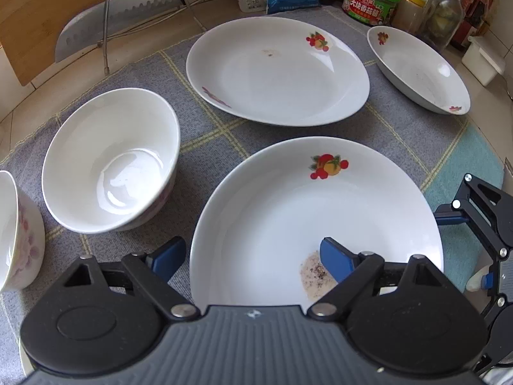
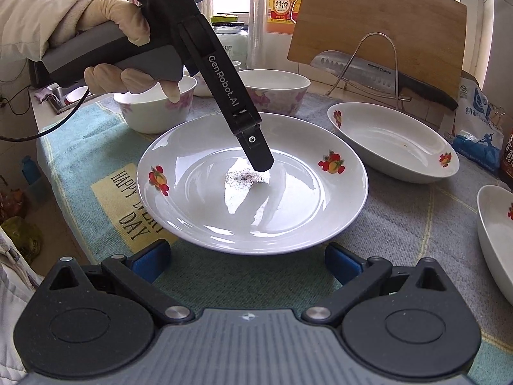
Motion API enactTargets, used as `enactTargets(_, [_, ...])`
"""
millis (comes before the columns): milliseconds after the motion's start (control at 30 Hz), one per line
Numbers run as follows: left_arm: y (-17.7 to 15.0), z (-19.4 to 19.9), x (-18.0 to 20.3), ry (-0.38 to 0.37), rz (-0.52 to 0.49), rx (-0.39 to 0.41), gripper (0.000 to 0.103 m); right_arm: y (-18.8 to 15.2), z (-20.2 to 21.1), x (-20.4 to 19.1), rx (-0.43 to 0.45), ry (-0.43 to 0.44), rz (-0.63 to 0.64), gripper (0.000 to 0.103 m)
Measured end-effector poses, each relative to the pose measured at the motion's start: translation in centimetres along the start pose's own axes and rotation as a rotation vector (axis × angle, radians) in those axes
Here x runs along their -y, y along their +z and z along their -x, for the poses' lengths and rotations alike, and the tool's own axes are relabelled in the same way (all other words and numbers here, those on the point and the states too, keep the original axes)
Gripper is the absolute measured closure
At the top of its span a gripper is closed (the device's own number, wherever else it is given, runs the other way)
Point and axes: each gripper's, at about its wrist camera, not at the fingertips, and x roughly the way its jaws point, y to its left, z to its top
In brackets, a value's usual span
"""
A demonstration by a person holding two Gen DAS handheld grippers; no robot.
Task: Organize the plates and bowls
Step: 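Grasp the rim of the large stained white plate with the left gripper, then lift the stained plate and carry it over the plate by the condiments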
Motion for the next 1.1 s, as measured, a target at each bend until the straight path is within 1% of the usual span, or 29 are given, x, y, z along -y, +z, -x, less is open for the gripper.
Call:
enactTargets(133, [0.1, -0.5, -0.1, -0.022, -0.008, -0.023, 0.014, 0.2, -0.4, -0.1, 0.005, -0.01, -0.006, 0.0])
enactTargets(333, [0.2, -0.6, -0.3, -0.052, -0.022, -0.036, 0.014, 0.5, -0.8, -0.2, 0.004, -0.02, -0.01, 0.0])
enactTargets(433, [0.1, -0.6, -0.2, -0.064, -0.041, -0.04, 0.015, 0.6, -0.9, -0.2, -0.001, -0.02, -0.009, 0.0])
enactTargets(633, [0.2, -0.4, -0.6, -0.103, -0.043, -0.046, 0.016, 0.9, -1.2, -0.3, -0.004, -0.021, -0.01, 0.0])
enactTargets(767, [0.3, -0.2, -1.1, -0.119, -0.035, -0.051, 0.021, 0.9, -1.3, -0.4, -0.008, -0.025, -0.014, 0.0])
enactTargets(1100, [0.9, -0.6, -1.2, -0.156, -0.054, -0.057, 0.022, 0.9, -1.5, -0.6, -0.009, -0.034, -0.019, 0.0])
